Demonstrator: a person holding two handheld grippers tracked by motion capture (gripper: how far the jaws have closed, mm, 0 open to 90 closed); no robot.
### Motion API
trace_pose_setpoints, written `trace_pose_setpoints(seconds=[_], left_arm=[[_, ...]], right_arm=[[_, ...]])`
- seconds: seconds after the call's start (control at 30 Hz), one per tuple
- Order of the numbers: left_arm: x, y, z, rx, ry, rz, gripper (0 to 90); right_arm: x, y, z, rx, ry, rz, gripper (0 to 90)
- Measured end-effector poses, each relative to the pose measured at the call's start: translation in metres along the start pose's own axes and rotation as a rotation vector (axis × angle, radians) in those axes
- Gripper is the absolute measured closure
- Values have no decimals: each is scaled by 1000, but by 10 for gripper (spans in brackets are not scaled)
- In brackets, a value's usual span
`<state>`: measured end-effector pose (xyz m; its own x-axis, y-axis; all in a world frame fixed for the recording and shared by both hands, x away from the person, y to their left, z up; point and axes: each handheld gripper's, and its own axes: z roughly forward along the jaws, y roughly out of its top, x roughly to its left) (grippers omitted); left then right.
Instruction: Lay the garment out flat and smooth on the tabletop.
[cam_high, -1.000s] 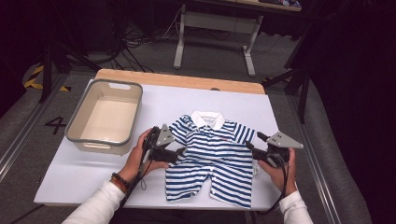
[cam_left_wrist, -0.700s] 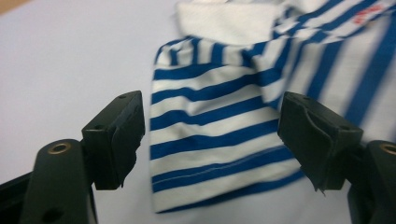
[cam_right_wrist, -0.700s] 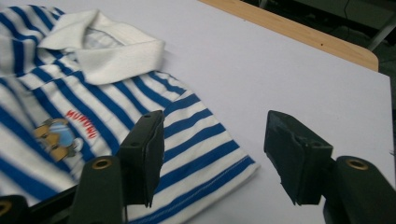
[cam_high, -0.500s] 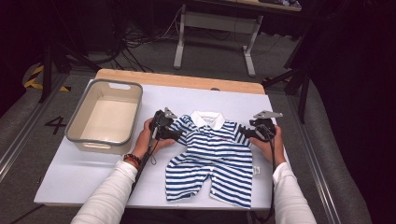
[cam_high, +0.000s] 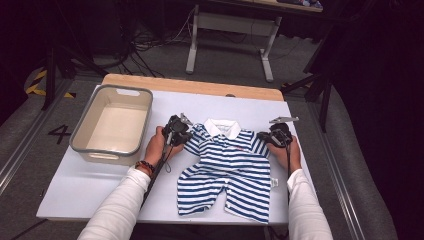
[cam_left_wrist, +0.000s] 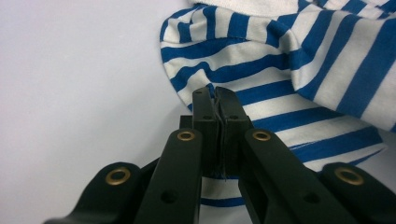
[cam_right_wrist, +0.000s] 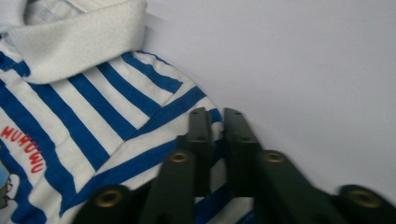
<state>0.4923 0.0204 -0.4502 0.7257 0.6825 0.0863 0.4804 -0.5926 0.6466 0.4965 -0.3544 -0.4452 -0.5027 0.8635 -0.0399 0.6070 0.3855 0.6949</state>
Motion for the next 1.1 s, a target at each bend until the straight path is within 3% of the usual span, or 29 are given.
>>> trace_pose_setpoints(seconds=[0.03, 0.2, 0.43, 0.63, 0.8, 0.9, 1.1], left_arm=[[1, 2, 1, 10, 40, 6, 885], [16, 5, 3, -23, 81, -87, 884], [25, 21, 5, -70, 164, -113, 885], [32, 35, 3, -81, 228, -113, 885], [39, 39, 7, -58, 240, -135, 885], [43, 37, 9, -66, 236, -163, 884], [49, 35, 12, -71, 228, -179, 884]], right_arm=[[1, 0, 0, 3, -8, -7, 890], [2, 4, -4, 8, -121, -53, 894], [-1, 14, -10, -54, -223, -38, 895], [-4, 28, -11, -85, -249, -31, 895], [-4, 38, -5, -94, -258, -24, 895], [-2, 42, 0, -93, -266, -27, 894], [-4, 49, 7, -85, -278, -31, 895]])
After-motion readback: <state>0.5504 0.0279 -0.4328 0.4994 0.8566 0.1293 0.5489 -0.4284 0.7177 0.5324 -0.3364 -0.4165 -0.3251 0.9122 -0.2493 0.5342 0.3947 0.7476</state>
